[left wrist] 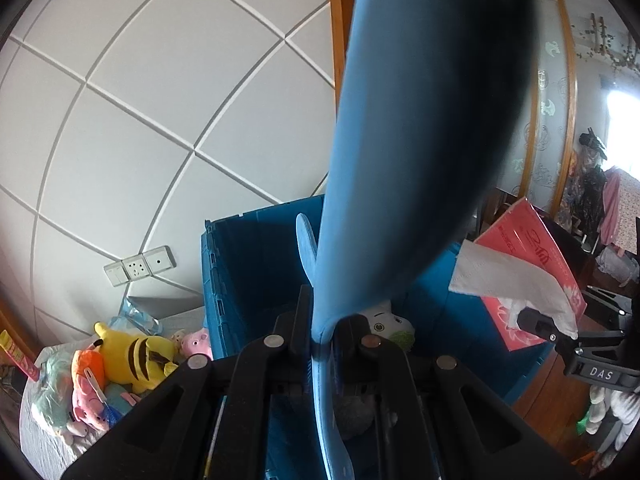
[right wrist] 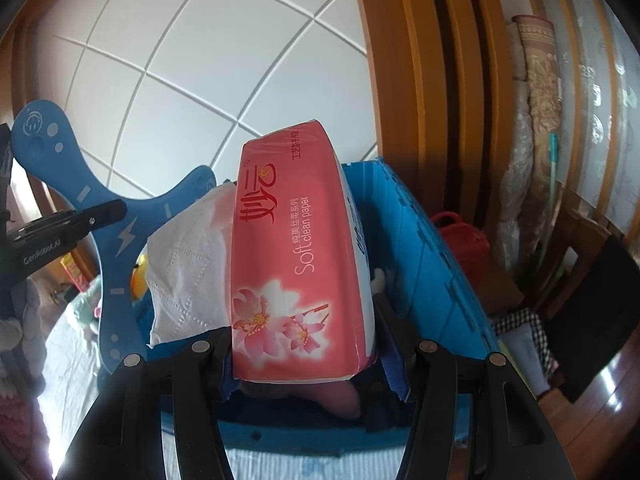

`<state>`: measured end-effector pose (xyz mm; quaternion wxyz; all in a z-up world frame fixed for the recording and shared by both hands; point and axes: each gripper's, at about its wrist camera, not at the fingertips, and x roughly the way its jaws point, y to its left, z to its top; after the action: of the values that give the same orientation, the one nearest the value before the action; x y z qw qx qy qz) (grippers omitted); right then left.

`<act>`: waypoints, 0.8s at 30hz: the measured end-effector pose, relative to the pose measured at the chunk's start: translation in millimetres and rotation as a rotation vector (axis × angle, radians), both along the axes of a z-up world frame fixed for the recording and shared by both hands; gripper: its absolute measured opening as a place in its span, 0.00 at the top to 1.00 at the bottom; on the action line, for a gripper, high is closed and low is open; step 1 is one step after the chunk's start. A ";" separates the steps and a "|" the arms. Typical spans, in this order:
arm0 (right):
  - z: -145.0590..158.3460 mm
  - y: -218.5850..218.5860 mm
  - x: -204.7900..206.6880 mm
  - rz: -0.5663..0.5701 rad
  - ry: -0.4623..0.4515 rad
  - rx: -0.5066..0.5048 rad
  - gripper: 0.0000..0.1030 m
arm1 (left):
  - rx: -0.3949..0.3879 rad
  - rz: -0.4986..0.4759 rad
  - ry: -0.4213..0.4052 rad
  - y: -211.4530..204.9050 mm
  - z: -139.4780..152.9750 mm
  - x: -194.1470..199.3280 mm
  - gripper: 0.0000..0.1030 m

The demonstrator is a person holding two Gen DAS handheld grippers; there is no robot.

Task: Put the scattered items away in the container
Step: 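Lift and carry the blue toy and tissue pack over the crate with both grippers, then open both grippers to drop the blue toy and tissue pack into the crate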

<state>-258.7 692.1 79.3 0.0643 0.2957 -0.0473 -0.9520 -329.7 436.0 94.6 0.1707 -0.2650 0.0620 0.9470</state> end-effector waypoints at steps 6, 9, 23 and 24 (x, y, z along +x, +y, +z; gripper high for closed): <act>-7.3 12.3 -38.2 0.059 -0.016 0.032 0.46 | 0.003 0.060 -0.062 11.6 -29.3 -24.0 0.92; -12.1 15.5 -54.2 0.076 -0.021 0.055 0.46 | -0.007 0.088 -0.092 20.0 -42.7 -32.9 0.92; -45.8 27.7 -99.4 0.109 -0.093 0.063 0.46 | -0.051 0.142 -0.199 28.0 -100.6 -65.4 0.92; -47.9 28.2 -101.1 0.108 -0.099 0.064 0.46 | -0.054 0.139 -0.200 29.1 -102.9 -66.3 0.92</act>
<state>-359.9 720.3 31.4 0.1036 0.3463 -0.0038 -0.9324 -396.0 465.1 -8.3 0.1028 -0.3664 0.0514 0.9233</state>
